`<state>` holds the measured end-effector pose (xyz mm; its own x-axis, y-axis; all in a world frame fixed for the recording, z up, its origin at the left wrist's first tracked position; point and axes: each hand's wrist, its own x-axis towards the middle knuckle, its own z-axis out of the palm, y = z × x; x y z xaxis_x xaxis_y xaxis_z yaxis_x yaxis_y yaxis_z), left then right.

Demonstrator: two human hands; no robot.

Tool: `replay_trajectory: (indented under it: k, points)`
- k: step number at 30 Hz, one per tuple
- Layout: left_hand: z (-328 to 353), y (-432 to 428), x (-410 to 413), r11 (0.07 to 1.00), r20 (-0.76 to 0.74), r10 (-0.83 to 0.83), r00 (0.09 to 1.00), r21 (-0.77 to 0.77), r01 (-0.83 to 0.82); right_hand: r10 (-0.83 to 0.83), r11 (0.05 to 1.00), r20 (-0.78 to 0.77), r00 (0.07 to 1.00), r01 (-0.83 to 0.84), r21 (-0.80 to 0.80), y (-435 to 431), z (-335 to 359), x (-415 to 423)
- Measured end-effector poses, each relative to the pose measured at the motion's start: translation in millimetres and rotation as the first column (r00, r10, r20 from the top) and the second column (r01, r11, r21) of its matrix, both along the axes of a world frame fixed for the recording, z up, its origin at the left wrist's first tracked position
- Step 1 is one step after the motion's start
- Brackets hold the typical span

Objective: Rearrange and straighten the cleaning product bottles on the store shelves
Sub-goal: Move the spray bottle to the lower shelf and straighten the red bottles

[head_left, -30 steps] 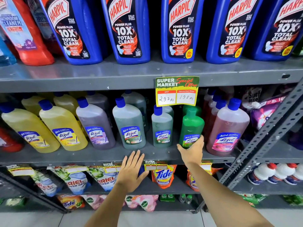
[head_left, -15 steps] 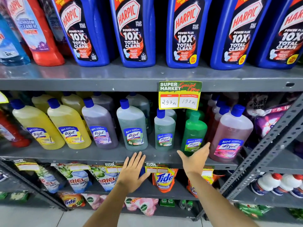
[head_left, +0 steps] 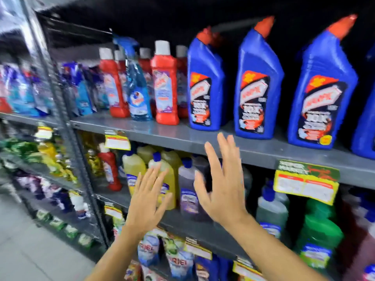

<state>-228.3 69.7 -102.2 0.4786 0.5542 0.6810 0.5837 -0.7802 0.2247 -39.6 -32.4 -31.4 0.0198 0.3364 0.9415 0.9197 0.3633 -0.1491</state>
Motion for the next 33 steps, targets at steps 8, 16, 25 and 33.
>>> replay_trajectory:
  k: [8, 16, 25, 33]
  points:
    - [75, 84, -155, 0.971, -0.063, 0.224, 0.973, 0.102, -0.217, -0.067, 0.997, -0.071, 0.995, 0.065, -0.028, 120, 53, -80]
    - [69, 154, -218, 0.982, -0.096, 0.179, 0.979, 0.086, -0.171, -0.02, 1.0, -0.227, 0.974, 0.015, -0.026, 205, 66, -158]
    - [97, 241, -202, 0.988, -0.054, 0.064, 0.996, 0.141, -0.056, -0.085, 0.996, -0.231, 0.969, 0.083, -0.022, 257, 71, -145]
    - [114, 303, -177, 0.979, -0.115, -0.027, 0.993, 0.199, 0.049, -0.18, 0.982, -0.3, 0.937, 0.152, -0.115, 285, 121, -148]
